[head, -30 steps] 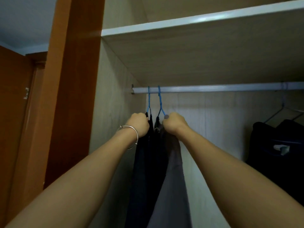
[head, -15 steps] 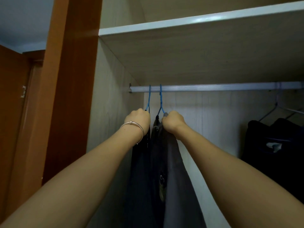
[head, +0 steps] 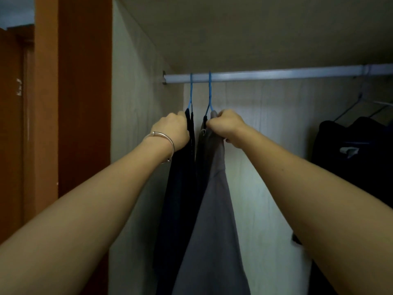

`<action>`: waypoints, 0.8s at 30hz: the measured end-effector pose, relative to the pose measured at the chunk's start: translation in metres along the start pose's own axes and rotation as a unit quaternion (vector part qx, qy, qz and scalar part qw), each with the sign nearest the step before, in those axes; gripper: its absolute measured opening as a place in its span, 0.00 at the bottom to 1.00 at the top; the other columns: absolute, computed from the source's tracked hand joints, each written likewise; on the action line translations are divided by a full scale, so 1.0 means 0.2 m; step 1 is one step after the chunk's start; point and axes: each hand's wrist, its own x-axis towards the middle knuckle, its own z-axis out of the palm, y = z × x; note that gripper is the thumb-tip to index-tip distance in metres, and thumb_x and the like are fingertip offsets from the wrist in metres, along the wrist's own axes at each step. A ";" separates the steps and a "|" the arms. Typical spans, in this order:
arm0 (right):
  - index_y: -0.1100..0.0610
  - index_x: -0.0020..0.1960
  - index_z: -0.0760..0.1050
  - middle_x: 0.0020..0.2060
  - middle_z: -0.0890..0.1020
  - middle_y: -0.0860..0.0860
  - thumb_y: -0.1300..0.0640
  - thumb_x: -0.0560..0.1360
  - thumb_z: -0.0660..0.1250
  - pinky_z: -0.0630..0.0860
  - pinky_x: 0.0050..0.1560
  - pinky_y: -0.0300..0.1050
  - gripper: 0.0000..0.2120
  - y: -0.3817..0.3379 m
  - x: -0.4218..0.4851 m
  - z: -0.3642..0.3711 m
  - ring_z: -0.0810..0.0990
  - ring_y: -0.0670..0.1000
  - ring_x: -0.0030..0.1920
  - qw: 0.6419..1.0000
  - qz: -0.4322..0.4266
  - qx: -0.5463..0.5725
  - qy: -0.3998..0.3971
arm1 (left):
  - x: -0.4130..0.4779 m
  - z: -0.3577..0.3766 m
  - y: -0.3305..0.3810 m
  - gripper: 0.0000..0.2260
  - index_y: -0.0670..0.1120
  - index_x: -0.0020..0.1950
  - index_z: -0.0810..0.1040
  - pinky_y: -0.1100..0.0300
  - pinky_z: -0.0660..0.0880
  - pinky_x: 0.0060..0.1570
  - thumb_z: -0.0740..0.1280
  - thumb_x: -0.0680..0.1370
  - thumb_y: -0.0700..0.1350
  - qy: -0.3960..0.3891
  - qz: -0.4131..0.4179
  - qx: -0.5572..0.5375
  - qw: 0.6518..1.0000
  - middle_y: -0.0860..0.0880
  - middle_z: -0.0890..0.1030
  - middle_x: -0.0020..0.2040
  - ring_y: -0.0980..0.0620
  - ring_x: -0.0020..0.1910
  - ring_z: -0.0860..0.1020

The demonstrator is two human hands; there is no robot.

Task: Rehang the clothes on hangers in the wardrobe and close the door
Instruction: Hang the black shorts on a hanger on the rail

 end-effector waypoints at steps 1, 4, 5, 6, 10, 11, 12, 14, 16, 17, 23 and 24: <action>0.61 0.59 0.72 0.50 0.76 0.57 0.57 0.76 0.60 0.70 0.47 0.45 0.14 0.01 -0.02 0.00 0.75 0.57 0.52 1.000 -0.007 -0.010 -0.006 | -0.02 0.01 -0.01 0.14 0.36 0.59 0.66 0.50 0.68 0.43 0.60 0.77 0.42 -0.002 -0.003 -0.017 1.000 0.33 0.74 0.58 0.33 0.56 0.74; 0.60 0.67 0.66 0.59 0.75 0.59 0.58 0.73 0.63 0.75 0.58 0.51 0.22 0.06 -0.10 0.02 0.75 0.59 0.59 0.999 -0.026 -0.018 0.022 | -0.11 0.07 -0.07 0.17 0.36 0.60 0.65 0.48 0.72 0.49 0.63 0.76 0.45 -0.029 -0.025 -0.073 0.997 0.32 0.74 0.58 0.33 0.56 0.74; 0.59 0.66 0.66 0.60 0.75 0.59 0.57 0.73 0.64 0.75 0.60 0.53 0.22 0.08 -0.14 0.03 0.75 0.59 0.59 0.999 -0.027 -0.007 0.034 | -0.15 0.10 -0.09 0.17 0.36 0.59 0.65 0.48 0.72 0.50 0.63 0.76 0.45 -0.039 -0.033 -0.092 0.994 0.32 0.74 0.58 0.33 0.56 0.74; 0.59 0.65 0.67 0.59 0.76 0.58 0.56 0.72 0.65 0.75 0.59 0.54 0.22 0.11 -0.17 0.05 0.76 0.59 0.59 0.999 -0.026 0.005 0.045 | -0.20 0.13 -0.11 0.17 0.36 0.59 0.66 0.49 0.73 0.50 0.63 0.76 0.45 -0.050 -0.041 -0.110 0.992 0.32 0.74 0.58 0.34 0.56 0.74; 0.59 0.58 0.73 0.53 0.80 0.58 0.52 0.70 0.65 0.77 0.54 0.52 0.19 0.29 -0.35 0.22 0.79 0.60 0.54 0.997 -0.003 -0.004 0.073 | -0.42 0.29 -0.19 0.14 0.36 0.58 0.71 0.53 0.72 0.48 0.62 0.75 0.43 -0.073 -0.077 -0.172 0.979 0.34 0.77 0.56 0.36 0.54 0.76; 0.59 0.56 0.74 0.52 0.81 0.58 0.51 0.70 0.65 0.77 0.53 0.51 0.18 0.34 -0.39 0.27 0.79 0.60 0.53 0.997 0.008 -0.010 0.071 | -0.47 0.32 -0.20 0.13 0.37 0.57 0.72 0.55 0.72 0.47 0.62 0.75 0.42 -0.075 -0.084 -0.183 0.977 0.35 0.78 0.55 0.37 0.54 0.76; 0.59 0.55 0.75 0.52 0.81 0.59 0.51 0.70 0.65 0.77 0.52 0.51 0.17 0.38 -0.43 0.32 0.79 0.61 0.53 0.998 0.022 -0.011 0.065 | -0.52 0.35 -0.22 0.13 0.37 0.57 0.73 0.56 0.71 0.46 0.62 0.76 0.42 -0.079 -0.089 -0.191 0.974 0.36 0.78 0.55 0.37 0.54 0.76; 0.60 0.55 0.75 0.51 0.81 0.59 0.51 0.71 0.65 0.78 0.52 0.53 0.17 0.46 -0.49 0.41 0.79 0.61 0.52 0.998 0.040 -0.003 0.051 | -0.59 0.40 -0.24 0.13 0.38 0.58 0.74 0.59 0.70 0.46 0.62 0.76 0.43 -0.085 -0.097 -0.203 0.971 0.37 0.79 0.56 0.39 0.54 0.77; 0.60 0.57 0.75 0.52 0.81 0.58 0.52 0.71 0.65 0.78 0.52 0.54 0.17 0.52 -0.52 0.45 0.79 0.60 0.53 0.998 0.043 0.005 0.042 | -0.64 0.43 -0.25 0.13 0.39 0.59 0.74 0.61 0.68 0.44 0.62 0.77 0.43 -0.083 -0.099 -0.206 0.970 0.38 0.79 0.56 0.39 0.54 0.77; 0.60 0.58 0.74 0.52 0.81 0.58 0.52 0.71 0.66 0.78 0.52 0.53 0.18 0.54 -0.54 0.46 0.79 0.60 0.53 0.998 0.044 0.007 0.039 | -0.67 0.44 -0.26 0.13 0.38 0.59 0.74 0.63 0.66 0.42 0.63 0.77 0.43 -0.084 -0.103 -0.207 0.969 0.38 0.79 0.56 0.40 0.54 0.77; 0.56 0.65 0.66 0.57 0.78 0.55 0.51 0.70 0.71 0.76 0.54 0.50 0.27 0.74 -0.74 0.54 0.78 0.58 0.56 0.996 0.089 0.032 -0.004 | -0.92 0.59 -0.29 0.13 0.37 0.59 0.74 0.72 0.62 0.37 0.64 0.76 0.42 -0.112 -0.144 -0.270 0.945 0.39 0.80 0.56 0.41 0.55 0.77; 0.56 0.67 0.63 0.60 0.77 0.54 0.52 0.69 0.73 0.75 0.54 0.47 0.31 0.79 -0.79 0.56 0.77 0.56 0.58 0.994 0.099 0.049 -0.024 | -0.99 0.64 -0.30 0.14 0.38 0.60 0.73 0.72 0.63 0.40 0.64 0.76 0.42 -0.126 -0.154 -0.279 0.939 0.40 0.79 0.58 0.42 0.56 0.77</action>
